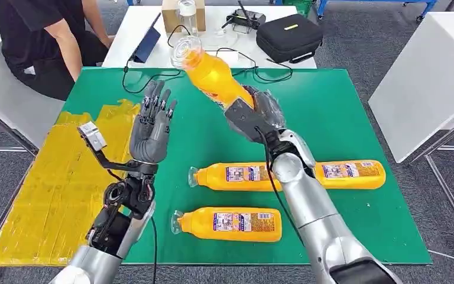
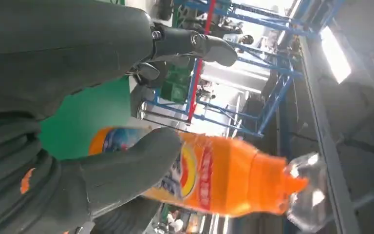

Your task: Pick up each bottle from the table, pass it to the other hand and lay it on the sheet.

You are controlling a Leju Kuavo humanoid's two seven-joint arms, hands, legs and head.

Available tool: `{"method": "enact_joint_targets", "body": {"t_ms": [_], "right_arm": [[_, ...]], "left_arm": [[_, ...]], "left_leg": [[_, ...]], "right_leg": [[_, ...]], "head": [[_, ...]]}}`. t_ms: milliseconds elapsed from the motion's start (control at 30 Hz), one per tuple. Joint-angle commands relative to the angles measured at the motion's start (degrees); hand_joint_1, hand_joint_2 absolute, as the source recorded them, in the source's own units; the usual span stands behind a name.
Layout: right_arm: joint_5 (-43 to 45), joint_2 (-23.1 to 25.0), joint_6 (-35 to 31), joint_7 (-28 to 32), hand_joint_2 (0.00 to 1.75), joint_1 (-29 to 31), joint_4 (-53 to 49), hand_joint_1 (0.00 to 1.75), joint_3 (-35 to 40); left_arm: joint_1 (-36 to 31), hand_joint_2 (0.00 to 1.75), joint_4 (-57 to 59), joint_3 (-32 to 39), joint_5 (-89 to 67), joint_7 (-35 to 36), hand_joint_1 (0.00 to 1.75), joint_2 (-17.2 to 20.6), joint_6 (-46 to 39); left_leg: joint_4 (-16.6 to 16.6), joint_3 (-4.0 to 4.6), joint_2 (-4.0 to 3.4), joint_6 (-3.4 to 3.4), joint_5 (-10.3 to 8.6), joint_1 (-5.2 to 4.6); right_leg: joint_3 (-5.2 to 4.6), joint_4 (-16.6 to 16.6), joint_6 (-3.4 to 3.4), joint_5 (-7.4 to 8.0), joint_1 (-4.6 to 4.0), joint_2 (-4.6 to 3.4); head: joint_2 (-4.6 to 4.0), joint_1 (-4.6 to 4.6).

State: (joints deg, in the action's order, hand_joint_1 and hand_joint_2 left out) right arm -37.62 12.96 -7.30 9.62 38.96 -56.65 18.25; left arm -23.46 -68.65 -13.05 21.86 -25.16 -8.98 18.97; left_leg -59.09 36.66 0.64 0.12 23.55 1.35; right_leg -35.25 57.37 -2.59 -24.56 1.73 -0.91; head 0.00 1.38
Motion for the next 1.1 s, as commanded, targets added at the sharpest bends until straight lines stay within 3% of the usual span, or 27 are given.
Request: {"method": "enact_joint_targets", "body": {"t_ms": [33,500,633,767,933,1100], "right_arm": [[-0.9,3.4,-0.1,-0.2,1.75,6.9,11.5,1.75,2.6],[-2.4,7.0,0.5,-2.4,1.75,10.6,18.2,1.73,8.6],[0.1,7.0,0.0,-5.5,1.75,10.3,19.8,1.75,17.6],[6.5,7.0,-1.4,-11.5,1.75,12.0,22.1,1.75,33.7],[9.7,7.0,-0.8,-11.9,1.75,12.2,23.0,1.75,37.5],[12.6,7.0,0.0,-13.3,1.75,9.3,19.8,1.75,47.5]], "left_arm": [[0.0,1.75,0.5,-3.2,-1.7,-0.3,0.00,-0.1,-2.9],[-0.9,1.75,2.5,-3.6,-2.5,-1.3,0.00,-0.5,-6.2],[0.4,1.75,0.6,-4.2,-2.5,-1.4,0.00,-0.3,-6.8],[3.3,1.75,-2.6,-3.7,-2.7,-1.5,0.00,-0.1,-8.0],[4.5,1.75,-4.2,-3.3,-2.9,-1.6,0.00,0.2,-8.4],[6.9,1.75,-6.8,-1.6,-2.8,-1.6,0.00,0.9,-9.0]], "left_leg": [[0.0,-0.22,-0.18,0.07,0.09,-0.02],[0.0,-0.10,-0.03,0.04,0.02,0.00],[0.1,-0.31,-0.21,0.10,0.10,0.00],[0.1,-0.28,-0.22,0.06,0.11,0.00],[0.0,-0.08,-0.06,0.03,0.04,0.03],[0.1,-0.32,-0.17,0.09,0.10,0.04]], "right_leg": [[0.17,0.0,0.17,-0.05,-0.03,-0.05],[0.07,0.0,0.12,-0.03,-0.03,0.06],[0.25,-0.1,0.19,-0.04,-0.06,-0.05],[0.21,-0.1,0.19,-0.05,-0.05,-0.09],[0.03,0.0,0.13,-0.05,-0.06,0.05],[0.25,-0.2,0.21,-0.06,-0.10,0.01]], "head": [[0.00,0.00],[0.00,0.02],[0.00,0.00],[0.00,-0.02],[0.00,0.00],[0.00,0.00]]}}
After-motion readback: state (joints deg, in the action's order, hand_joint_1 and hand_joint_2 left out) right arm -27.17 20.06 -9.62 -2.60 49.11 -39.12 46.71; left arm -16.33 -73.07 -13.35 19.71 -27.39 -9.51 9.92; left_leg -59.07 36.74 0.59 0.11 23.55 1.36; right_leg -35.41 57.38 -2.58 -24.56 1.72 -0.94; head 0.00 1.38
